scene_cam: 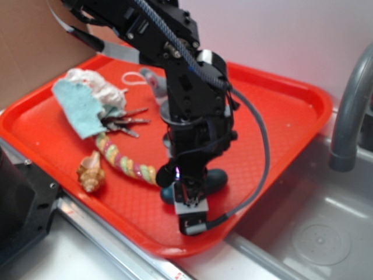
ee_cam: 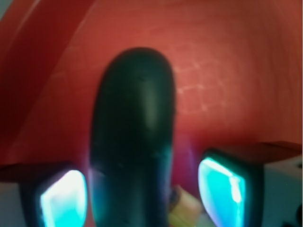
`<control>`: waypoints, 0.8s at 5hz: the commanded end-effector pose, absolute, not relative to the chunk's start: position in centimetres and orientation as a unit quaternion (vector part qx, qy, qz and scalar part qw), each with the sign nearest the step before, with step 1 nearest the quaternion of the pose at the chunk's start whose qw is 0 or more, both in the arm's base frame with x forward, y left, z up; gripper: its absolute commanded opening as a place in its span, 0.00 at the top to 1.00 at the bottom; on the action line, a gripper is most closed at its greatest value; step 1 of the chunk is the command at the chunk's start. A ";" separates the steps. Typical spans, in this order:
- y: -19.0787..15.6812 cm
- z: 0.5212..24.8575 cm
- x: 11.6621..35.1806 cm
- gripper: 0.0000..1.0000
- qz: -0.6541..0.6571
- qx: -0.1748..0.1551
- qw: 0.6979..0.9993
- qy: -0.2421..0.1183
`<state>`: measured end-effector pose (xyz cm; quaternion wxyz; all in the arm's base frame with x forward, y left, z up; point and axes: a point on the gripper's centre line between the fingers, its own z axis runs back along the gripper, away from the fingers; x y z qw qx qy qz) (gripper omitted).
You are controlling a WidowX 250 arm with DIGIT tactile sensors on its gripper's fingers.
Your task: Grab the plastic pickle.
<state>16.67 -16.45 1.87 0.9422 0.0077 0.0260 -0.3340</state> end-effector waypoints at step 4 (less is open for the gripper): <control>-5.5 15.2 14.2 1.00 -0.030 0.011 0.995 -0.090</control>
